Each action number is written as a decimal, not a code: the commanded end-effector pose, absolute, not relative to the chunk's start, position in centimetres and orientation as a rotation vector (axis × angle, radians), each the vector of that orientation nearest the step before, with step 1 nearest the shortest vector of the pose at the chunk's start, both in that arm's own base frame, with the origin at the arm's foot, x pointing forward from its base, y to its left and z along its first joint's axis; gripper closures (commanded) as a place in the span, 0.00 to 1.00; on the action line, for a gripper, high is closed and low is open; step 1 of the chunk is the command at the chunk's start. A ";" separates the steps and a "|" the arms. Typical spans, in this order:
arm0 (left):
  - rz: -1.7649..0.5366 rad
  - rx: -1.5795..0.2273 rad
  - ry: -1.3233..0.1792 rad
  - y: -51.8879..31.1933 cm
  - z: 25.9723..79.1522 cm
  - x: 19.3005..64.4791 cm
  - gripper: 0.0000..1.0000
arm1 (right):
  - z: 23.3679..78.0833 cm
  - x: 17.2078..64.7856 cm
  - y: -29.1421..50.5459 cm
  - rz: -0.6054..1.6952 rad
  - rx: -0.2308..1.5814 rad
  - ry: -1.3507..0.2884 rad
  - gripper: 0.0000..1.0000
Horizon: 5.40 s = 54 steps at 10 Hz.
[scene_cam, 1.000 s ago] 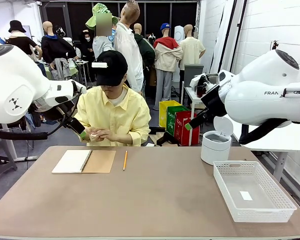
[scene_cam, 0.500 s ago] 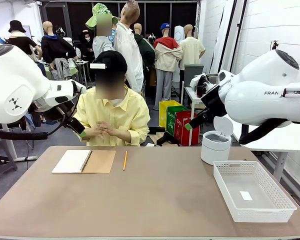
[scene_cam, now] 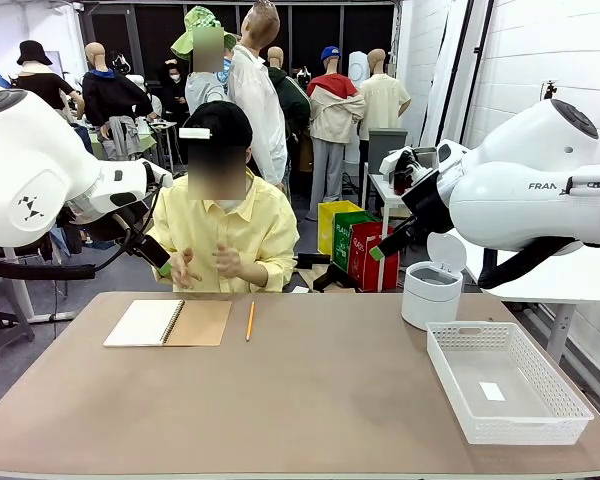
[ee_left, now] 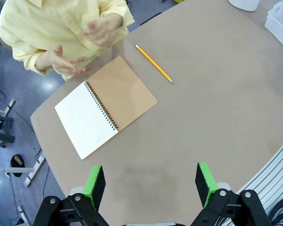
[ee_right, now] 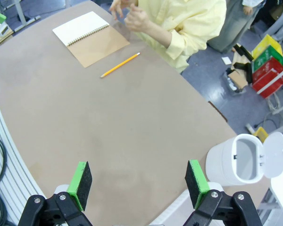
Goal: Sort the paper based on its condition.
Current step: If a person hands you a paper, place it in the Organizing basket , and if it's crumpled, put it in the Trash can.
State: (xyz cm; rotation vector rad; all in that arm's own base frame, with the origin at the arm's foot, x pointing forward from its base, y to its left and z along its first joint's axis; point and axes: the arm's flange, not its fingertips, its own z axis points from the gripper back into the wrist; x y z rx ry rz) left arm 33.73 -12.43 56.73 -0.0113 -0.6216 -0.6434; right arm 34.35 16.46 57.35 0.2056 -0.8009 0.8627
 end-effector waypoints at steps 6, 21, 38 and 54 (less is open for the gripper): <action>-0.645 -0.009 -0.623 -12.4 56.8 33.7 0.00 | 57.3 34.3 16.4 0.864 0.206 -0.796 0.00; -0.645 -0.009 -0.623 -12.4 56.8 33.7 0.00 | 57.3 34.3 16.4 0.864 0.206 -0.796 0.00; -0.645 -0.009 -0.623 -12.4 56.8 33.7 0.00 | 52.3 38.4 30.1 1.196 0.113 -0.538 0.00; -0.645 -0.009 -0.623 -12.4 56.8 33.7 0.00 | 41.7 39.8 38.8 1.284 0.070 -0.363 0.00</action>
